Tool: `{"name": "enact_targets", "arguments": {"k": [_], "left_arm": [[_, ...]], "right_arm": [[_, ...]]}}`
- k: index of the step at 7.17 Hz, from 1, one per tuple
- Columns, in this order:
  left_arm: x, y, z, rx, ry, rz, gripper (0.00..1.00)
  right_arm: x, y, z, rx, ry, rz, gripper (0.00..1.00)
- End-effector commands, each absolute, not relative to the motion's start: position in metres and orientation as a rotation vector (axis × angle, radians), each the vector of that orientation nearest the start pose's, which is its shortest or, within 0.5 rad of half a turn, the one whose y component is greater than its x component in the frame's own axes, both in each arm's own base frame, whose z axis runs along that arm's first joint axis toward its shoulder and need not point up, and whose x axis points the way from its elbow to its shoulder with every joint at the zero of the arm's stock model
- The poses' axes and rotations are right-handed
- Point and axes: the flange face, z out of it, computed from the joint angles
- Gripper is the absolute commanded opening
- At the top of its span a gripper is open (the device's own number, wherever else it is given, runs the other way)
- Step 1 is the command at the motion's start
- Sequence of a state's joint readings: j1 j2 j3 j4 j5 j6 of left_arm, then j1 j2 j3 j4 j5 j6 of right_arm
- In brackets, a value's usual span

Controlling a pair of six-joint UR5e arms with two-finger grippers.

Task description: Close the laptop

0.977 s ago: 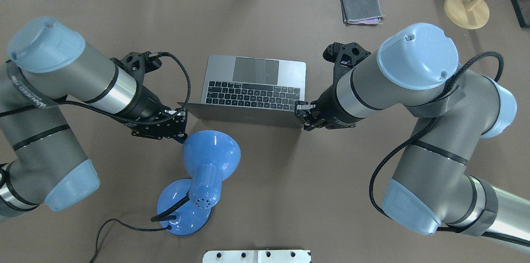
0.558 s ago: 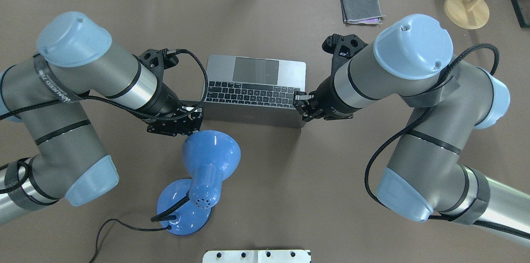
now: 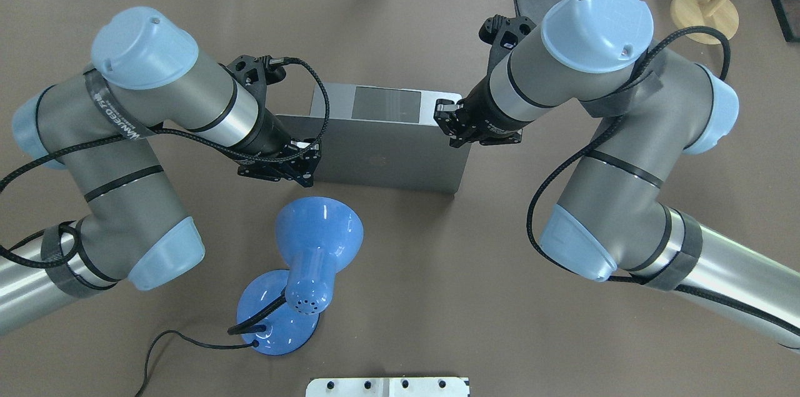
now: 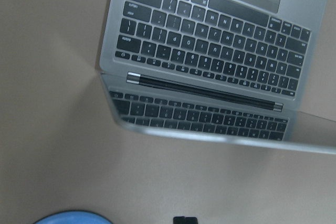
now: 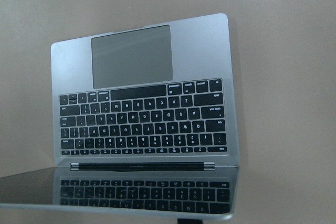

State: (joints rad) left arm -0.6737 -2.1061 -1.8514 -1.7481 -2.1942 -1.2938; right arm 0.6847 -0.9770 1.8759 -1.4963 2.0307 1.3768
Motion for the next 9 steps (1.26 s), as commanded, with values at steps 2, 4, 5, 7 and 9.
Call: {"name": "enact_targets", "arguments": {"k": [2, 4, 5, 7, 9], "left_arm": [[0.433, -0.488, 0.200, 0.014, 1.076, -0.056, 0.00], [0.451, -0.526, 0.208, 0.076, 1.080, -0.089, 0.00], [0.463, -0.541, 0.219, 0.105, 1.080, -0.100, 0.00], [0.469, -0.571, 0.220, 0.121, 1.061, -0.133, 0.00], [0.492, -0.603, 0.235, 0.172, 1.032, -0.168, 0.00]], "right_arm": [[-0.437, -0.510, 0.184, 0.031, -1.029, 0.264, 0.00], [-0.442, -0.527, 0.195, 0.033, -1.023, 0.274, 0.00], [-0.452, -0.545, 0.199, 0.034, -1.015, 0.283, 0.00], [-0.470, -0.576, 0.217, 0.038, -1.020, 0.293, 0.00], [-0.498, -0.610, 0.236, 0.016, -1.007, 0.299, 0.00]]}}
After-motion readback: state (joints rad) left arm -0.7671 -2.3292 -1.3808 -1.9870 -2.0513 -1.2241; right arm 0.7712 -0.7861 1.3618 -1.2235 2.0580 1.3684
